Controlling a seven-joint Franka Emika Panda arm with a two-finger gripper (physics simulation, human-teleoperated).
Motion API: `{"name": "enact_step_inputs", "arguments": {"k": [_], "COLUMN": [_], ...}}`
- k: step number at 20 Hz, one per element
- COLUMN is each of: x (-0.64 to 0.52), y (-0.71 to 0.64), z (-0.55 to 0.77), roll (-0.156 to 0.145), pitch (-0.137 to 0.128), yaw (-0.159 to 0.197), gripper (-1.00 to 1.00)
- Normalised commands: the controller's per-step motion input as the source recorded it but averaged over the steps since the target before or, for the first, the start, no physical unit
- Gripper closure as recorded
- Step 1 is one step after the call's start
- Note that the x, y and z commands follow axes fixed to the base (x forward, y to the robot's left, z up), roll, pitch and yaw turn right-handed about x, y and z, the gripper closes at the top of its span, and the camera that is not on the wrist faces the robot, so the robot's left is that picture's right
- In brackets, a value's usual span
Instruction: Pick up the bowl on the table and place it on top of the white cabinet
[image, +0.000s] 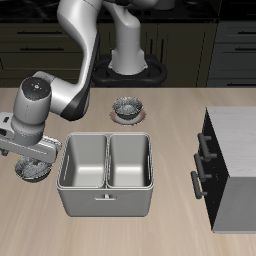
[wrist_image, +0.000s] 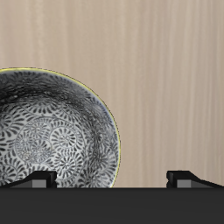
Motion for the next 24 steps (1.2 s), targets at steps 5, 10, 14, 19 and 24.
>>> {"name": "enact_step_inputs", "arguments": {"k": [5,10,14,19,24], "x": [-0.03,0.02,-0.08,-0.08,-0.03], "y": [0.02,-0.02,-0.03,0.01,-0.02], "z": [-0.22,-0.19,0.03,0.17,0.13], "roll": [-0.005,0.003,-0.006,0.016,0.001], "pitch": [0.023,0.033,-0.018,-0.005,-0.012], "yaw": [0.0,0.027,-0.008,-0.009,-0.007], "gripper": [-1.0,1.0,1.0,1.0,1.0]}}
